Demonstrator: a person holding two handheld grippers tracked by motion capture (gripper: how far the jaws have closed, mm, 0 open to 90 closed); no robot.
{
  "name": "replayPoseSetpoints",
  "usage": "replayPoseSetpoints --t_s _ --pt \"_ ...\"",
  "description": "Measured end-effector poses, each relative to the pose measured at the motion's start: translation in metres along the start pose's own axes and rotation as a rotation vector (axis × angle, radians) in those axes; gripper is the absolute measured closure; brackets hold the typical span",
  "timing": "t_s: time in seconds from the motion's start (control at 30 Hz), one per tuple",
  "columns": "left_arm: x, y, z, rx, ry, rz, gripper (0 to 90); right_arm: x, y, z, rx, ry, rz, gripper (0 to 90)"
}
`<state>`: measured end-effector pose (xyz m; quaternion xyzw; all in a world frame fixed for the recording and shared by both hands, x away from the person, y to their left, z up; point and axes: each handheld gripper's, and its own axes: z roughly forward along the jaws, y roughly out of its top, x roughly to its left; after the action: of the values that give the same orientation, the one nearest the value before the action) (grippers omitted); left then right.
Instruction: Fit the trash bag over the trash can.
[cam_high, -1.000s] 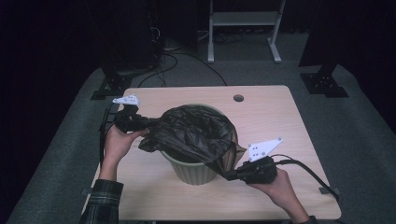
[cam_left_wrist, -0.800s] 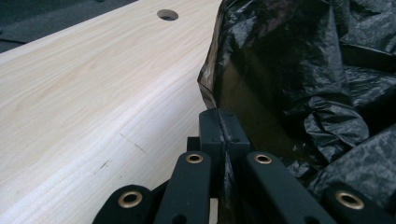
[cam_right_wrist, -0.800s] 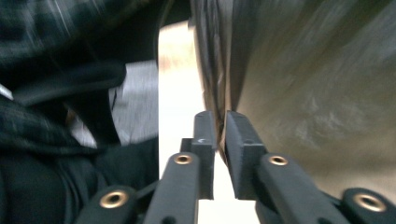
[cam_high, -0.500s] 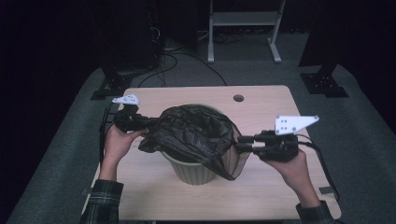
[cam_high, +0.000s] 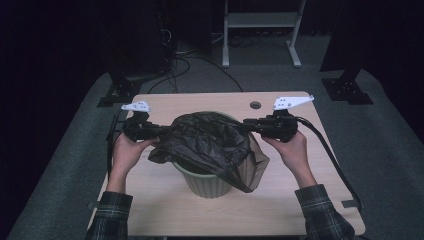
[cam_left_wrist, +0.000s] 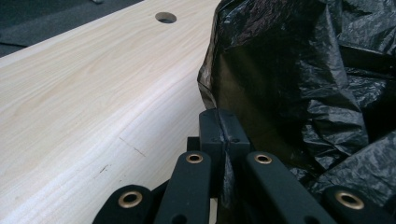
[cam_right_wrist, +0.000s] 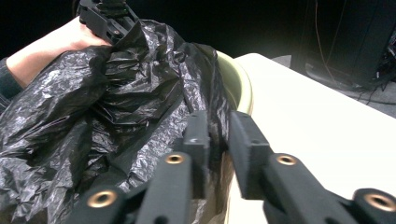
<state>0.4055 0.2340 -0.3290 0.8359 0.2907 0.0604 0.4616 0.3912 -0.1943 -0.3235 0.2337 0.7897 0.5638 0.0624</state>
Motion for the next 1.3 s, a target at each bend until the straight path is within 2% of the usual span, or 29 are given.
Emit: replayPoseSetpoints --t_s 0.07,0.13,0.3,0.43,0.53,0.73,0.83,1.17,1.3 --pt "0.000 0.000 0.000 -0.004 0.004 0.000 89.8 0.000 0.000 0.001 -0.013 0.000 -0.003 89.3" --pt "0.001 0.000 0.000 -0.006 0.008 0.001 89.8 -0.001 0.001 0.001 -0.011 -0.022 -0.007 89.8" --pt "0.005 -0.002 0.008 0.006 0.027 0.002 89.9 -0.013 -0.003 0.005 -0.018 -0.072 0.020 89.8" --pt "0.008 -0.005 0.015 0.013 0.034 -0.004 89.9 -0.024 -0.010 0.015 0.005 -0.128 0.038 89.9" --pt "0.010 -0.007 0.020 0.002 0.033 -0.012 89.9 -0.030 -0.018 0.023 0.013 -0.137 0.060 89.9" --pt "0.015 -0.010 0.031 0.053 0.079 -0.004 89.9 -0.039 -0.026 0.038 0.037 -0.181 0.083 89.9" --pt "0.017 -0.017 0.037 0.081 0.094 0.000 89.9 -0.042 -0.034 0.043 0.068 -0.191 0.089 89.9" --pt "0.021 -0.043 0.055 0.155 0.081 -0.016 89.9 -0.048 -0.074 0.057 0.152 -0.198 0.134 89.9" --pt "0.020 -0.050 0.058 0.155 0.073 -0.027 89.8 -0.046 -0.086 0.062 0.182 -0.193 0.140 89.9"
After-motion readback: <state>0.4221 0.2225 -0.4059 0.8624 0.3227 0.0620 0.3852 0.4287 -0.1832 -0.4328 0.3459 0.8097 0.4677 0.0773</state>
